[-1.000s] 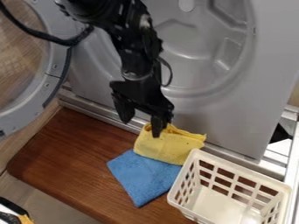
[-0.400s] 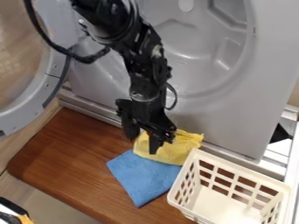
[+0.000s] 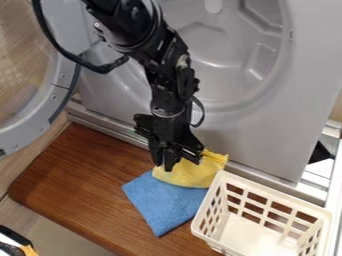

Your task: Pick up the yellow cloth and place it in the dryer

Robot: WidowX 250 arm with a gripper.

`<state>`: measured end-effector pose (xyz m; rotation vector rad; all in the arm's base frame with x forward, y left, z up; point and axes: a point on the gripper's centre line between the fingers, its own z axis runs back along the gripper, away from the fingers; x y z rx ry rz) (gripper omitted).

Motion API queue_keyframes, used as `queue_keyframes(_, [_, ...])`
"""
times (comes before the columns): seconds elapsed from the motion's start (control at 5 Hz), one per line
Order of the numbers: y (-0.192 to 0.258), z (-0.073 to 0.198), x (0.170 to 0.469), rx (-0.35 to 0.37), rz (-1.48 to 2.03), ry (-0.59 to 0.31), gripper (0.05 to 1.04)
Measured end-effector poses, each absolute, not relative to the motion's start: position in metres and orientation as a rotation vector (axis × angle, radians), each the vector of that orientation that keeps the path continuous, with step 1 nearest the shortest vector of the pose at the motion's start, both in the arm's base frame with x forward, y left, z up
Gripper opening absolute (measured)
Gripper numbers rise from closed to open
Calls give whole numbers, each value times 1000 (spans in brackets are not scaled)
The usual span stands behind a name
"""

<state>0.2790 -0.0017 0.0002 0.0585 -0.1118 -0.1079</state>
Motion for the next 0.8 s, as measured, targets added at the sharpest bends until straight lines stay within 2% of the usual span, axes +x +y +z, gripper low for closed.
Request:
queue_keyframes(0.2, [-2,0,279,63,-114,-111,80])
queue_keyframes(0.6, [1,36,290,76,-120,-224,78])
queue_keyframes(0.8, [9,66,310,90,-110,-331,78])
